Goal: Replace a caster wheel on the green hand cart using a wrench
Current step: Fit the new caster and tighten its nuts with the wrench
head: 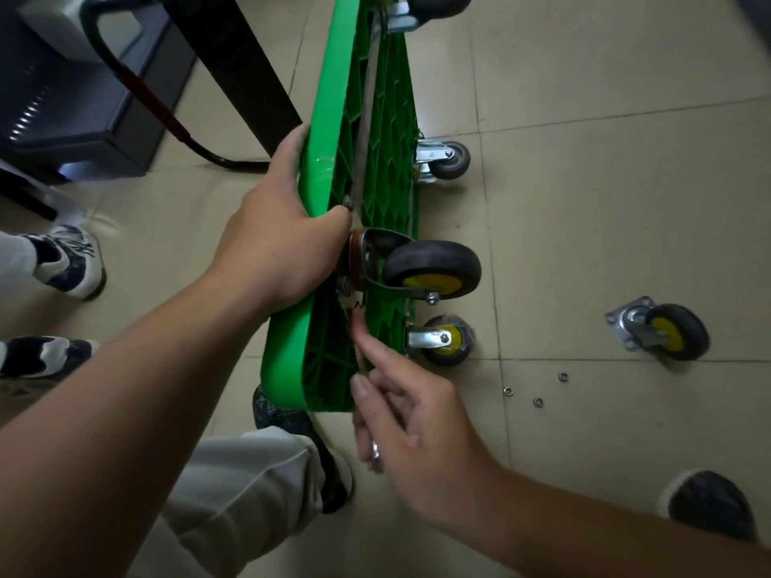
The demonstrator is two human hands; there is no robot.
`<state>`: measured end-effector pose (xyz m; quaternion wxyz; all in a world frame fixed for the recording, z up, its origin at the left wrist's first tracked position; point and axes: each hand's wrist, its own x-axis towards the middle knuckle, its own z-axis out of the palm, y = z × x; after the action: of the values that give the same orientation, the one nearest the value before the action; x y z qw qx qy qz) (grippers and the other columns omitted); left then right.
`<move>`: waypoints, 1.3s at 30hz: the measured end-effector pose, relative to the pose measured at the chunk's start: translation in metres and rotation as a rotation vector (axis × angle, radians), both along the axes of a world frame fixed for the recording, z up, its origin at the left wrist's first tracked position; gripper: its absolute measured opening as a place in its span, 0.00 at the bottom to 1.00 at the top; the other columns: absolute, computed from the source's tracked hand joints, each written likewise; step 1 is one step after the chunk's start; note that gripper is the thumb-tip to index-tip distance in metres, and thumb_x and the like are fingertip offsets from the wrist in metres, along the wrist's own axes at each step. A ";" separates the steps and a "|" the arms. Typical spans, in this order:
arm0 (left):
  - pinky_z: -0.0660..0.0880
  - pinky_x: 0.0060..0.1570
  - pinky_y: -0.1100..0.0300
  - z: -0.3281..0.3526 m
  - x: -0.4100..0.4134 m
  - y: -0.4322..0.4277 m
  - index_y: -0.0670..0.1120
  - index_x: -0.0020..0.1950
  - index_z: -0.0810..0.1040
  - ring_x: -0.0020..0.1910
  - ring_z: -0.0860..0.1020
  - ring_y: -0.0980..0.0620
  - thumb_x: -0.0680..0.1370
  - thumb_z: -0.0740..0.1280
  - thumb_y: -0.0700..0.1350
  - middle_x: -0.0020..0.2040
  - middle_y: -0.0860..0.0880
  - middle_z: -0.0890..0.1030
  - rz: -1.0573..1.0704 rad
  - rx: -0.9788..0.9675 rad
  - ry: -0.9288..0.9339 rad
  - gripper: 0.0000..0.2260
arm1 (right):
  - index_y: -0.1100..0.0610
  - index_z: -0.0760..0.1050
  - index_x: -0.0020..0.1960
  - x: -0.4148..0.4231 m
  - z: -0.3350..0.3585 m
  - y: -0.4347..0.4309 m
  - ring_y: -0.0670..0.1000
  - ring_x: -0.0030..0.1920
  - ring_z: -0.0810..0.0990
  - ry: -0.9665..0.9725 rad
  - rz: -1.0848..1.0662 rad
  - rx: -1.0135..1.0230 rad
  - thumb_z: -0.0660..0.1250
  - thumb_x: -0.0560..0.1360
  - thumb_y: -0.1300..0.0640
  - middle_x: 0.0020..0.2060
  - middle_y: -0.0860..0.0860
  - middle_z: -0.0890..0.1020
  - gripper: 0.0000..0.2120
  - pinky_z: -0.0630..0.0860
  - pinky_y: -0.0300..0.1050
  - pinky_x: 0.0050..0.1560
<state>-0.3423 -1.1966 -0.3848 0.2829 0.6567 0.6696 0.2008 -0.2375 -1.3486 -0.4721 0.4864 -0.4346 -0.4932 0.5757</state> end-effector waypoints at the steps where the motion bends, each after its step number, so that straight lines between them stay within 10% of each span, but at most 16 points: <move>1: 0.81 0.53 0.43 0.000 0.000 -0.001 0.69 0.76 0.56 0.49 0.83 0.48 0.68 0.65 0.53 0.57 0.54 0.79 -0.004 -0.002 -0.013 0.38 | 0.38 0.63 0.76 -0.003 0.017 -0.004 0.50 0.28 0.75 0.036 -0.006 -0.051 0.60 0.84 0.61 0.31 0.47 0.76 0.26 0.76 0.43 0.31; 8: 0.80 0.55 0.43 0.003 -0.003 -0.003 0.69 0.76 0.58 0.49 0.83 0.47 0.67 0.66 0.53 0.54 0.56 0.79 -0.033 -0.010 -0.053 0.38 | 0.42 0.67 0.74 -0.002 0.067 -0.017 0.50 0.21 0.73 0.167 0.049 -0.235 0.63 0.82 0.61 0.26 0.55 0.75 0.24 0.70 0.41 0.22; 13: 0.82 0.51 0.43 0.002 -0.005 0.001 0.68 0.77 0.56 0.45 0.84 0.47 0.69 0.67 0.52 0.50 0.63 0.76 -0.052 -0.023 -0.049 0.39 | 0.44 0.69 0.75 0.009 0.012 -0.023 0.40 0.32 0.75 -0.124 -0.088 0.175 0.65 0.79 0.60 0.36 0.40 0.77 0.26 0.75 0.38 0.34; 17: 0.82 0.48 0.44 0.000 -0.007 0.003 0.69 0.77 0.55 0.42 0.84 0.49 0.73 0.68 0.50 0.50 0.61 0.78 -0.059 -0.010 -0.016 0.37 | 0.63 0.62 0.76 0.035 -0.034 0.028 0.59 0.41 0.80 -0.375 -0.098 0.462 0.63 0.80 0.65 0.46 0.64 0.80 0.25 0.79 0.48 0.47; 22: 0.81 0.51 0.46 0.001 -0.006 0.004 0.69 0.77 0.56 0.44 0.83 0.51 0.69 0.66 0.53 0.51 0.61 0.80 -0.044 -0.008 0.011 0.38 | 0.58 0.58 0.78 0.034 -0.059 0.055 0.60 0.41 0.79 -0.295 0.067 0.537 0.62 0.82 0.65 0.43 0.63 0.78 0.28 0.77 0.52 0.46; 36: 0.81 0.49 0.46 0.000 -0.004 0.004 0.67 0.78 0.59 0.43 0.82 0.51 0.75 0.68 0.48 0.50 0.59 0.80 -0.021 0.037 0.059 0.35 | 0.49 0.62 0.78 0.011 -0.055 0.032 0.33 0.47 0.79 -0.094 0.070 0.214 0.61 0.83 0.63 0.44 0.36 0.78 0.26 0.78 0.37 0.52; 39: 0.80 0.52 0.45 0.000 -0.002 0.002 0.68 0.77 0.59 0.46 0.82 0.50 0.72 0.67 0.51 0.52 0.58 0.79 -0.010 0.041 0.036 0.36 | 0.37 0.63 0.76 0.003 -0.026 0.012 0.48 0.33 0.78 0.000 0.026 0.047 0.61 0.83 0.60 0.36 0.44 0.77 0.27 0.78 0.44 0.38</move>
<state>-0.3443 -1.1945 -0.3848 0.2584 0.6692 0.6670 0.2013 -0.2341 -1.3363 -0.4978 0.4888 -0.4168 -0.5121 0.5701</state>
